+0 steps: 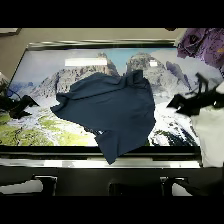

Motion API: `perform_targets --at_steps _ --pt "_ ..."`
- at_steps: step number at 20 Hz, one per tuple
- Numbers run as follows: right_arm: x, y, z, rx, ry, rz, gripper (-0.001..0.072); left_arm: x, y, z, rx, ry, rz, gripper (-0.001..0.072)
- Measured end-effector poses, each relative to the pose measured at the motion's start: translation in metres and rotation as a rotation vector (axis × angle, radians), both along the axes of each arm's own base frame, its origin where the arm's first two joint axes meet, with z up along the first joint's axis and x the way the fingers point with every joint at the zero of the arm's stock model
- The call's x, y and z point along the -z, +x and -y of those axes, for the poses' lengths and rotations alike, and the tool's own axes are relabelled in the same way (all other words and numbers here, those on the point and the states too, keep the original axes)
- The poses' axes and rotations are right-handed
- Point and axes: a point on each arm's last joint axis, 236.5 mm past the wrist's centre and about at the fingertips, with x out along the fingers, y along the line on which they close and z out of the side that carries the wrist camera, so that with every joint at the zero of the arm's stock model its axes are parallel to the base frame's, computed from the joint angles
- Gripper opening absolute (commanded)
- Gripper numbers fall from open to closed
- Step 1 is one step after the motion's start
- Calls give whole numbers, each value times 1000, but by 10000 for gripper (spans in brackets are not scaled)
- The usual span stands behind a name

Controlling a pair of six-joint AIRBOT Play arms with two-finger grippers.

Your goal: Fold the clothes and pants, and hang the long-sleeved shirts on hangers.

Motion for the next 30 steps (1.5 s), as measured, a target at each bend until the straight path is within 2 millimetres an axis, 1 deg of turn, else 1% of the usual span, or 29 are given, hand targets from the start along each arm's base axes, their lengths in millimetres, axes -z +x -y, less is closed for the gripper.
perform_targets --at_steps 2,4,5,6,8,13,19,26,27,28,30 --pt "30 -40 -26 33 105 -50 546 6 -5 4 2 -13 -18 676" --pt "56 -71 -52 64 210 -92 546 10 -8 7 6 -21 -28 676" --pt "67 -84 -62 82 252 -112 547 11 -8 8 8 -23 -30 676" --pt "76 -93 -69 102 284 -123 547 11 -8 9 10 -25 -32 676" --pt "88 -105 -81 136 339 -136 547 12 -9 12 15 -27 -35 676" --pt "104 -114 -92 196 392 -131 547 13 -9 13 19 -29 -38 676" --pt "115 -115 -99 210 439 -145 546 13 -9 13 5 -33 -42 677" --pt "121 -117 -110 191 491 -174 545 14 -12 15 -17 -47 -62 678" --pt "122 -118 -115 175 487 -178 530 14 -12 15 -17 -48 -63 678" --pt "123 -121 -121 154 479 -182 482 14 -12 16 -18 -50 -62 678" --pt "129 -122 -131 134 451 -183 309 13 -11 17 -20 -58 -58 678"
